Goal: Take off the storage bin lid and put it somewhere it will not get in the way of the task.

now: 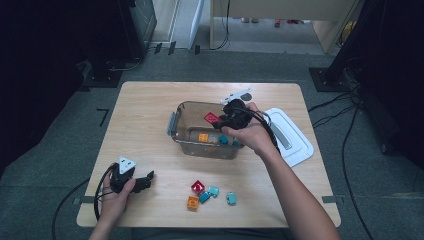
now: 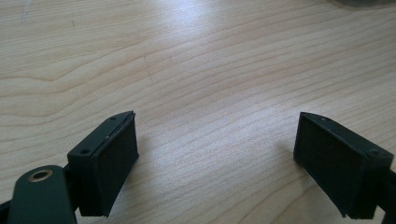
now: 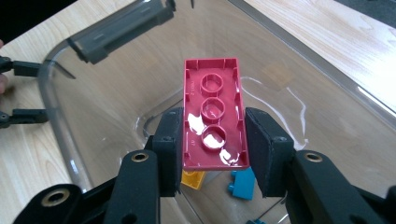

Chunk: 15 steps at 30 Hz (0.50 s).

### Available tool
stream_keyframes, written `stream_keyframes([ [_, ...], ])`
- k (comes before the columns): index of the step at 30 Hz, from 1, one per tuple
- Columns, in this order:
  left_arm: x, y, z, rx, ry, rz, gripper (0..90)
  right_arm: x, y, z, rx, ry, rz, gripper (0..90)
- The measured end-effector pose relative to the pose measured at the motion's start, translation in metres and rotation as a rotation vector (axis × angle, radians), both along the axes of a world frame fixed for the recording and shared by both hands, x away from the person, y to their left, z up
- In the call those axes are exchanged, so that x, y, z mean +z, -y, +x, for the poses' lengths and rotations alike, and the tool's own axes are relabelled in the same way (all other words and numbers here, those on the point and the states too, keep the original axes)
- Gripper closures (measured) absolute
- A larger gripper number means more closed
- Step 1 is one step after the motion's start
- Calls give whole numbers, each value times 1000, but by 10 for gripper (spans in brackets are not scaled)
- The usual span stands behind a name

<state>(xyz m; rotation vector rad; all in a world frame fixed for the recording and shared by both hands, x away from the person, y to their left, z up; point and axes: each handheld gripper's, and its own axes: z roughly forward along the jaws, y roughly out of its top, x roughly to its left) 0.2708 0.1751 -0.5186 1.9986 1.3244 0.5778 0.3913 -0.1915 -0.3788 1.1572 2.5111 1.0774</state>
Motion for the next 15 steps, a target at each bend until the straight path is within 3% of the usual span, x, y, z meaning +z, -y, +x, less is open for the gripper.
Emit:
stream_keyframes([
  [9,0,0,0,0,-1,-1,135,-11,-3,9,-13,-25,-23,598],
  [15,0,0,0,0,0,0,135,-16,-5,11,-8,-28,-66,597],
])
